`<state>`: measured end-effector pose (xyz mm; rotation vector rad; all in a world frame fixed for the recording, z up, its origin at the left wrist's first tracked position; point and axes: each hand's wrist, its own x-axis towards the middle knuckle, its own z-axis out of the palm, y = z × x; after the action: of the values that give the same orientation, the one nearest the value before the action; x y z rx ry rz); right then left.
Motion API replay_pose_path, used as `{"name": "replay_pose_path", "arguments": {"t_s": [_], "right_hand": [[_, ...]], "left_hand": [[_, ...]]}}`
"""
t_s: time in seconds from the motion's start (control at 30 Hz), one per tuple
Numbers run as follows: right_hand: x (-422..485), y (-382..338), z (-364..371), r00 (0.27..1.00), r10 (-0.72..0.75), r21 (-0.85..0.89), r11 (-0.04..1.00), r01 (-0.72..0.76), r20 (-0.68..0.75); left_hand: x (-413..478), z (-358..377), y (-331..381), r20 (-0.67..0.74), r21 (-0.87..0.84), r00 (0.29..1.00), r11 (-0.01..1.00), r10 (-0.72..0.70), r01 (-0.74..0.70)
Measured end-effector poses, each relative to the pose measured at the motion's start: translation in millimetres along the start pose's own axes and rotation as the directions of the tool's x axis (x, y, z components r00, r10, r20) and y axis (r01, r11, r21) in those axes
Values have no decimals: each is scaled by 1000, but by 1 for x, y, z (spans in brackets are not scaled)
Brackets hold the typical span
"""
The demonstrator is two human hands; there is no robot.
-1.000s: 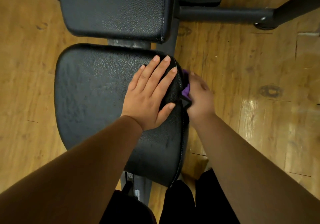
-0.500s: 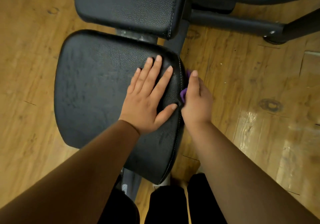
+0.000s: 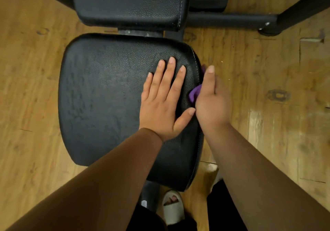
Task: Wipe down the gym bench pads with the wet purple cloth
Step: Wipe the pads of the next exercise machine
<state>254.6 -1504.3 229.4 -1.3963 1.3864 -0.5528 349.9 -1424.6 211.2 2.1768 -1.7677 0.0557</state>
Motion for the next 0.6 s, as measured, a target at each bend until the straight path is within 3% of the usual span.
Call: {"name": "replay_pose_path", "arguments": {"t_s": [0.1, 0.17, 0.27, 0.5, 0.6], "right_hand": [[-16, 10, 3, 992, -130, -46, 990, 130, 8], [-9, 12, 1, 995, -103, -32, 994, 103, 14], [-1, 13, -3, 999, -35, 140, 990, 29, 38], [-16, 26, -6, 964, -256, -85, 961, 262, 67], [6, 15, -4, 957, -279, -87, 954, 286, 80]], "left_hand": [[-2, 1, -1, -6, -19, 1000, 1000, 19, -19], [-2, 2, -2, -12, -16, 1000, 1000, 24, -24], [-3, 4, -1, -22, -15, 1000, 1000, 21, -21], [-3, 8, -3, -46, -14, 999, 1000, 18, -19], [-4, 9, -3, -55, 1, 998, 1000, 21, -21]]}}
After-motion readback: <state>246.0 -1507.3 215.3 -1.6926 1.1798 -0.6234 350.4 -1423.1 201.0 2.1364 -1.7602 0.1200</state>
